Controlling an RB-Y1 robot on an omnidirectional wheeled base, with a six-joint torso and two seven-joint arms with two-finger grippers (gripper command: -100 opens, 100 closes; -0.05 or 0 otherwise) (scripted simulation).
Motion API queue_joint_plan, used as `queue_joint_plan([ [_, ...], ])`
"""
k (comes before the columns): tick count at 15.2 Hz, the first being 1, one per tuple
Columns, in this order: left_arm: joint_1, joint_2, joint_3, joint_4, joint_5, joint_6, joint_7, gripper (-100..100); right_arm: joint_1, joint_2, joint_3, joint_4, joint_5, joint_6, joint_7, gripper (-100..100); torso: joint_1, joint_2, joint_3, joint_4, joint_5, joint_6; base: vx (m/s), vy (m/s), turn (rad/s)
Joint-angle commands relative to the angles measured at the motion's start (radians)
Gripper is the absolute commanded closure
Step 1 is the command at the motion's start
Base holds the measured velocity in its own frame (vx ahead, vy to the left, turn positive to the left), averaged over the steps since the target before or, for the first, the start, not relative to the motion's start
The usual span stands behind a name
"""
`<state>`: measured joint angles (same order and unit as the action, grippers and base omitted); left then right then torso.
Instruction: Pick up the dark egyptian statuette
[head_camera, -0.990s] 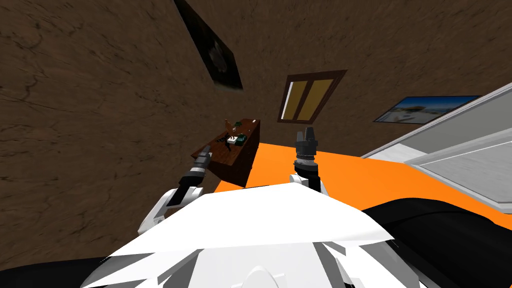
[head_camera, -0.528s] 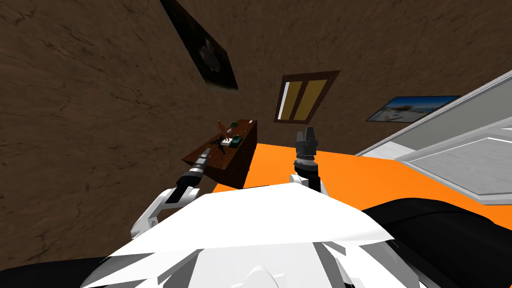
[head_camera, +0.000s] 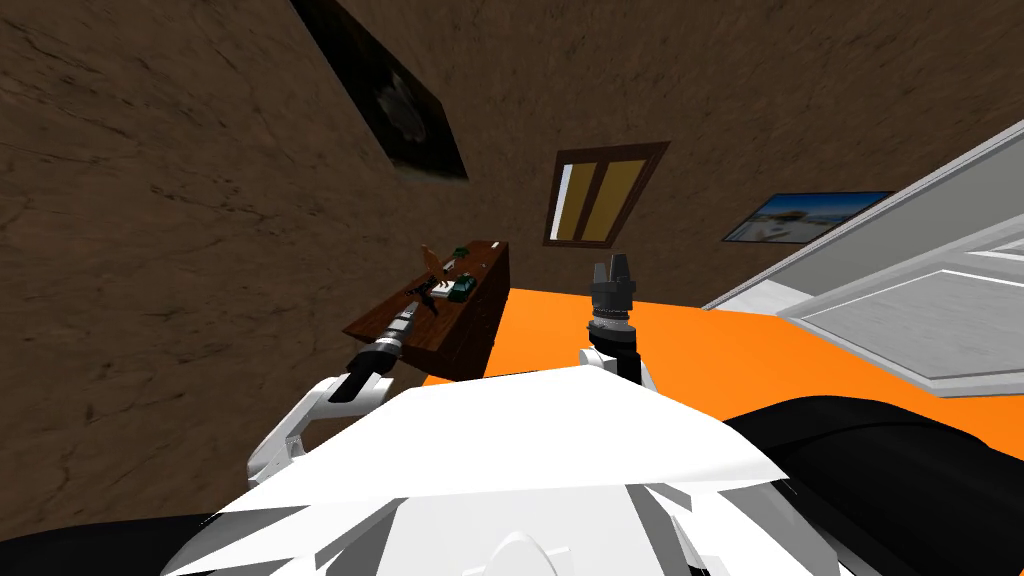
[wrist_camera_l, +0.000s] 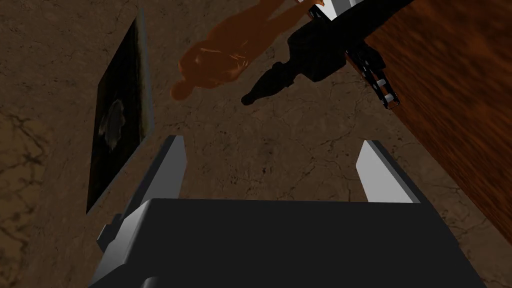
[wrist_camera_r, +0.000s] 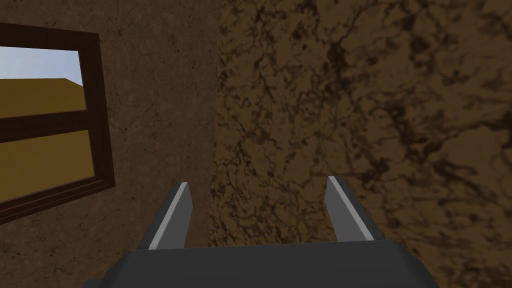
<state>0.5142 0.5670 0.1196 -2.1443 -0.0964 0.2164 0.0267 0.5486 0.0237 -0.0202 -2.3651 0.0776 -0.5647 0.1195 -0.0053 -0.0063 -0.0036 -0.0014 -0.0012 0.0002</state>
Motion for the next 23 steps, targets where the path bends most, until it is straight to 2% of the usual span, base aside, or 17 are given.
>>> queue_joint_plan([
  [1,0.001,0.016,0.003,0.013,-0.011,0.050,-0.009,-100,0.000,0.000,0.000,0.000,0.000,0.000,0.000,0,0.000,0.000,0.000,0.000,0.000,0.000,0.119,-0.070,-0.080],
  [2,0.001,0.016,0.003,0.013,-0.011,0.052,-0.009,-100,0.000,0.000,0.000,0.000,0.000,0.000,0.000,0,0.000,-0.001,-0.001,0.000,0.000,0.000,0.103,-0.047,-0.052],
  [4,0.002,0.031,0.006,0.020,-0.019,0.097,-0.016,-100,0.000,0.000,0.000,0.000,0.000,0.000,0.000,0,0.002,-0.001,0.000,0.000,0.000,0.000,0.096,-0.030,-0.053],
  [5,0.002,0.031,0.006,0.020,-0.019,0.097,-0.016,-100,0.000,0.000,0.000,0.000,0.000,0.000,0.000,0,0.002,-0.001,0.000,0.000,0.000,0.000,0.087,-0.020,-0.053],
  [9,0.004,0.053,0.013,0.032,-0.032,0.172,-0.028,-100,0.000,0.000,0.000,0.000,0.000,0.000,0.000,0,0.004,0.000,0.000,0.000,0.001,0.000,0.094,-0.015,-0.058],
  [14,0.006,0.067,0.017,0.041,-0.042,0.226,-0.036,-100,0.000,0.000,0.000,0.000,0.000,0.000,0.000,0,0.004,0.001,0.000,0.000,0.001,0.000,0.087,-0.002,-0.036],
  [15,0.005,0.061,0.014,0.038,-0.041,0.208,-0.034,-100,0.000,0.000,0.000,0.000,0.000,0.000,0.000,0,0.004,0.000,0.000,0.000,0.001,0.000,0.062,-0.001,-0.016],
  [16,0.005,0.061,0.015,0.038,-0.041,0.212,-0.035,-100,0.000,0.000,0.000,0.000,0.000,0.000,0.000,0,0.005,0.002,0.001,0.000,0.001,0.000,0.022,0.000,0.000],
  [17,0.005,0.061,0.015,0.038,-0.041,0.213,-0.035,100,0.000,0.000,0.000,0.000,0.000,0.000,0.000,0,0.005,0.003,0.002,0.001,0.001,0.000,0.011,0.000,0.000],
  [22,0.006,0.062,0.014,0.038,-0.042,0.213,-0.035,100,0.000,0.000,0.000,0.000,0.000,0.000,0.000,0,0.006,0.006,0.003,0.002,0.001,0.000,0.001,0.000,0.001],
  [23,-0.010,0.067,0.021,0.068,-0.053,0.185,-0.046,-100,0.000,0.000,0.000,0.000,0.000,0.000,0.000,0,0.006,0.006,0.003,0.002,0.002,0.000,-0.022,0.013,-0.107],
])
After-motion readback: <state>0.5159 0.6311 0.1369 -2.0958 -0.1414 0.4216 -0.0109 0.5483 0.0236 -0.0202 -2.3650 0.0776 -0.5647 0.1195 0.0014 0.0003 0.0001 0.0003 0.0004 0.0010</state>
